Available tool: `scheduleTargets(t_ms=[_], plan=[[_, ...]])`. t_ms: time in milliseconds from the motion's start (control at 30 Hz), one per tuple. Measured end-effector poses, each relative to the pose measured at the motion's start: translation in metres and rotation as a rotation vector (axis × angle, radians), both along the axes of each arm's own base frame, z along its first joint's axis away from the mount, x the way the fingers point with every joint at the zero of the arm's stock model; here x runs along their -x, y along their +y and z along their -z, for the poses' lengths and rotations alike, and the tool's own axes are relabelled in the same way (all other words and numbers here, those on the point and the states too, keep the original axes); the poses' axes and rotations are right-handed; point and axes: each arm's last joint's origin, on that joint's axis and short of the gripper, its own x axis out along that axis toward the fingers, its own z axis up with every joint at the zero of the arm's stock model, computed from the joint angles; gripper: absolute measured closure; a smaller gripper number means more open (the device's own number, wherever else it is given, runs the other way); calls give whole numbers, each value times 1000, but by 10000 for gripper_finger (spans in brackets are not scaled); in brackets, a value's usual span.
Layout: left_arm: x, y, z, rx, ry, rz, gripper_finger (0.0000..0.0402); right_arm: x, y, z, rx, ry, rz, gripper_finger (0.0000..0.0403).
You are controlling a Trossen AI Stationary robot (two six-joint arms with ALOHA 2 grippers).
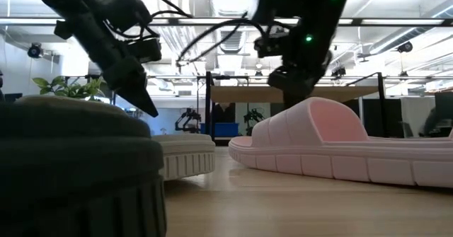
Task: Pick and place slides into the shelf
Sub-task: Move the top black slipper under the shelf
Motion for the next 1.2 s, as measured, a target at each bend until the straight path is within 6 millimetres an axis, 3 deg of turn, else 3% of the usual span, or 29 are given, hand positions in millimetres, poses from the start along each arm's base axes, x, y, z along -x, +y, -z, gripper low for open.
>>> scheduleTargets(t_ms=[367,667,1200], plan=[[0,1,-1,-14,-7,-11,228,-1,-30,6,11,26,41,234],[0,0,-1,-14,-6,-11,228,9,-40,20,18,89,56,234],[1,0,1,-13,1,-11,228,14,-67,37,37,37,140,252]])
